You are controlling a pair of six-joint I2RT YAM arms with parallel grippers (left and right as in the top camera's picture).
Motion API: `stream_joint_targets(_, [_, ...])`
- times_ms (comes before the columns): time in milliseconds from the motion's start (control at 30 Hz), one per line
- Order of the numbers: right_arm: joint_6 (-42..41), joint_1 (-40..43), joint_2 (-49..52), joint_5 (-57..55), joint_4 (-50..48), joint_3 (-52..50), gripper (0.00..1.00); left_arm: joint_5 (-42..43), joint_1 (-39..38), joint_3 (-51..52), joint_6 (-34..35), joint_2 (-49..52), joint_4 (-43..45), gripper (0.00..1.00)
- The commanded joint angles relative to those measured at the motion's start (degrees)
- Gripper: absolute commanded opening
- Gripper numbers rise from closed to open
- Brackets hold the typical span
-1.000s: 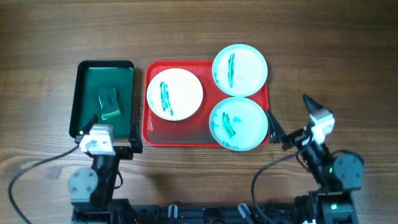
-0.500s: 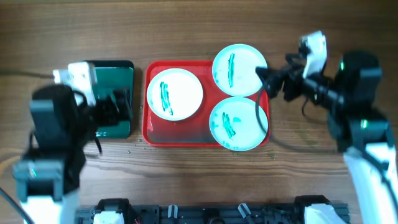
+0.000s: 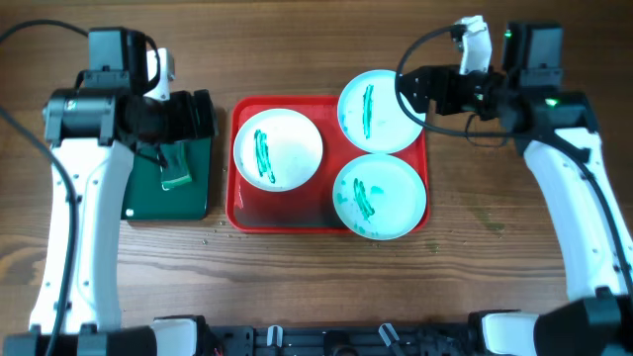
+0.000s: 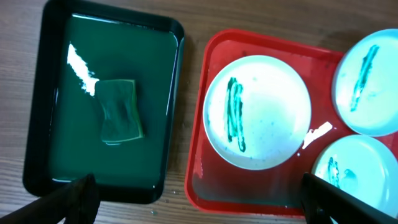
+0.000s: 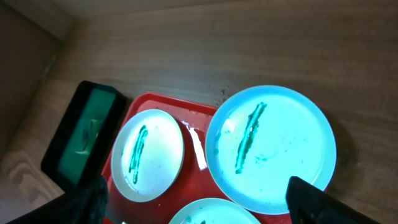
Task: Clean dirty plates on tray and stack at the side
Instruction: 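Move left gripper to the sponge and right gripper to the left plate's rim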
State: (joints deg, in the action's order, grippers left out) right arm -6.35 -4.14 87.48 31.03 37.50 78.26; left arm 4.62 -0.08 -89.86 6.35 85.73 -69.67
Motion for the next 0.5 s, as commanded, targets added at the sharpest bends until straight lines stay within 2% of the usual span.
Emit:
stream_joint_targets(0, [-8.0,-4.5,4.5,-3.7,-0.5,1.3,0.80,-4.1,0.7,-0.9,4.9,3.0,0.2,1.00])
stream_joint_targets(67, [-10.5,-8.0,6.6,-7.0,-0.5,1.3,0.74,-7.0,2.6,-0.9,8.2,4.1,-0.5,1.00])
stream_joint_targets(233, [-13.8,-17.4,13.1,-15.6,-0.4,3.0,0.59,-7.1,8.4,-0.9,8.3,5.8,-1.1,1.00])
stream_joint_targets(267, [-14.4,-19.1,15.1,-17.2,0.4,4.5,0.52,-7.1,9.6,-0.9,8.3,5.9,-1.1,1.00])
stream_joint_targets(300, [-14.6,-20.3,17.2,-18.4,1.5,6.3,0.49,-7.1,10.5,-0.9,8.2,5.9,-1.1,1.00])
stream_joint_targets(467, [-13.0,-23.7,28.7,-21.2,10.1,18.7,0.44,-7.1,12.6,-0.8,8.0,5.9,-1.1,1.00])
